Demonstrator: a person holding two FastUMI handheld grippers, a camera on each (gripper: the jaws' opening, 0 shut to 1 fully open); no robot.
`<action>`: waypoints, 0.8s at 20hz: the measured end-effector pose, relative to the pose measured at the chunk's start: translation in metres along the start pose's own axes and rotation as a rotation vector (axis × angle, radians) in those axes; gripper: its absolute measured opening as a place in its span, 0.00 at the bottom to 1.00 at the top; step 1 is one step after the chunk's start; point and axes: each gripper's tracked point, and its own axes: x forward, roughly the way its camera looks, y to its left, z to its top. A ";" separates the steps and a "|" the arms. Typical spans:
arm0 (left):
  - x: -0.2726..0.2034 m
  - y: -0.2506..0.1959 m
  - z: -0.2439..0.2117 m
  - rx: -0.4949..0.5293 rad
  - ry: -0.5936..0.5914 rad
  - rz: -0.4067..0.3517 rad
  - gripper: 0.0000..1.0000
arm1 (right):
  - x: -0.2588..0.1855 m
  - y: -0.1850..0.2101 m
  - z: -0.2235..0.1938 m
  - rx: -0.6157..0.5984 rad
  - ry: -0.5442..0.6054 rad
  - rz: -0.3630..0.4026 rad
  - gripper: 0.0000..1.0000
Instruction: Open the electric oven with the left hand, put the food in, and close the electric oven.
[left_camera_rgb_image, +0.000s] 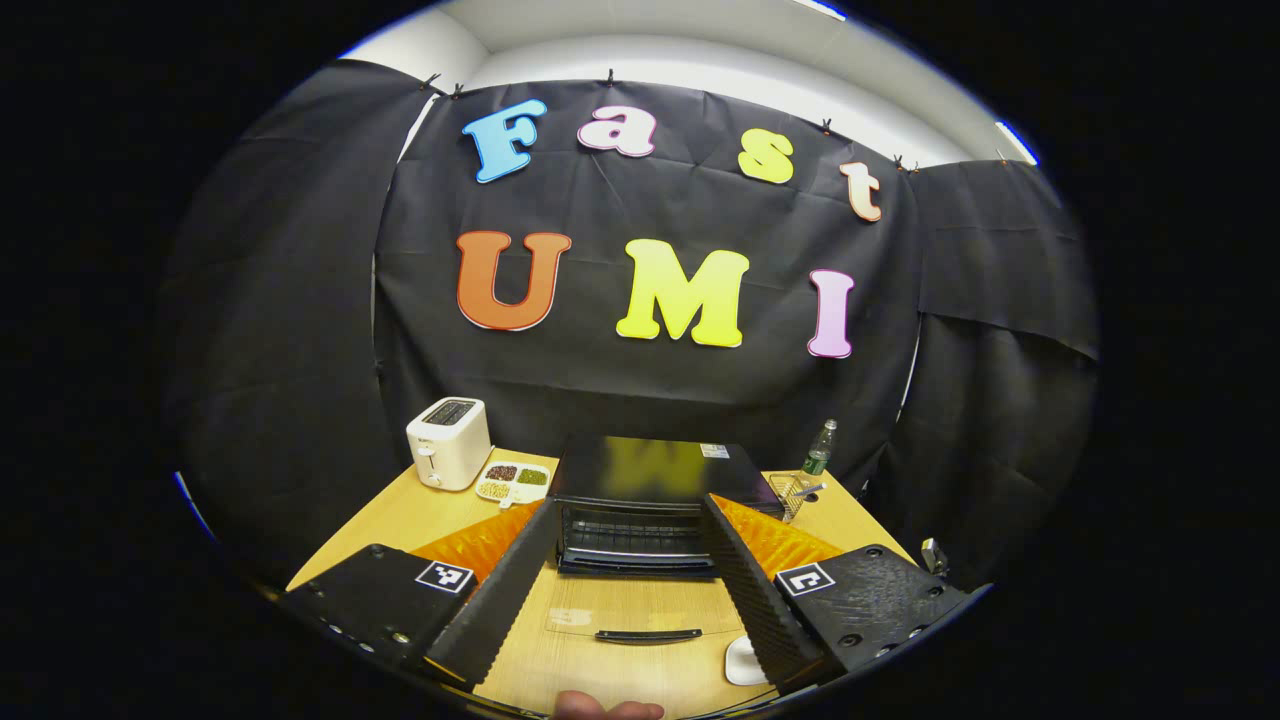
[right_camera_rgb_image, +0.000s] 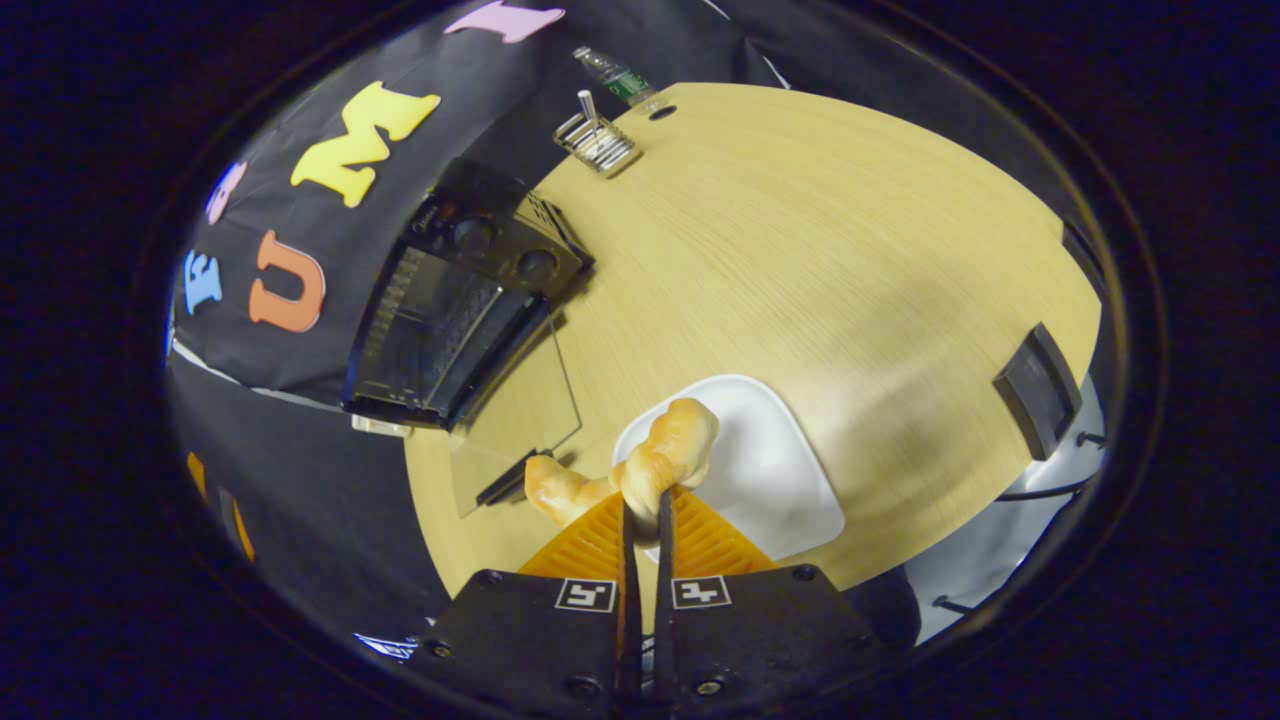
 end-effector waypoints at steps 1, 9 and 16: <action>-0.001 0.006 -0.002 0.003 0.005 -0.011 0.94 | -0.003 0.012 0.001 0.022 -0.022 0.018 0.07; -0.017 0.065 -0.005 0.041 0.047 -0.042 0.95 | 0.028 0.124 0.001 0.133 -0.119 0.187 0.07; -0.038 0.124 -0.013 0.087 0.115 -0.005 0.95 | 0.104 0.190 0.021 0.245 -0.172 0.261 0.06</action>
